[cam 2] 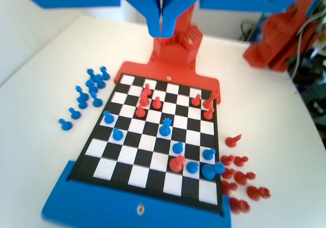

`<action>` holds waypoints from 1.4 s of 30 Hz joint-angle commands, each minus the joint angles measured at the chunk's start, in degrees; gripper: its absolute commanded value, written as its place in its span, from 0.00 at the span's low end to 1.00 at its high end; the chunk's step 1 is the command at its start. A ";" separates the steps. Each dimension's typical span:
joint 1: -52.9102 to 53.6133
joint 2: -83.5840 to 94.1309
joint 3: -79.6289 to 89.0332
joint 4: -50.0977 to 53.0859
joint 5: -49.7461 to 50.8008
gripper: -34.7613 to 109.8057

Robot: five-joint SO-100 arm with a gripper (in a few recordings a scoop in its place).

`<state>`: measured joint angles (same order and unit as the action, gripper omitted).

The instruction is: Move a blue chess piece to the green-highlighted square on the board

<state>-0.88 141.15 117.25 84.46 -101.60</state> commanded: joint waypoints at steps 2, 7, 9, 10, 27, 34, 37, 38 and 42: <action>-0.70 12.92 1.85 6.06 -1.23 0.25; -1.58 19.51 2.90 8.79 0.44 0.25; -2.11 21.71 3.60 9.76 0.70 0.25; -2.37 22.85 3.96 10.20 0.79 0.25; 0.97 33.57 7.65 5.89 2.20 0.25; 1.67 33.75 7.73 5.80 2.46 0.27; 1.93 33.75 7.73 5.80 2.72 0.28; 1.93 33.75 7.73 5.80 2.72 0.28; 1.93 33.75 7.73 5.80 2.72 0.28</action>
<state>0.97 173.85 124.54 91.14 -98.26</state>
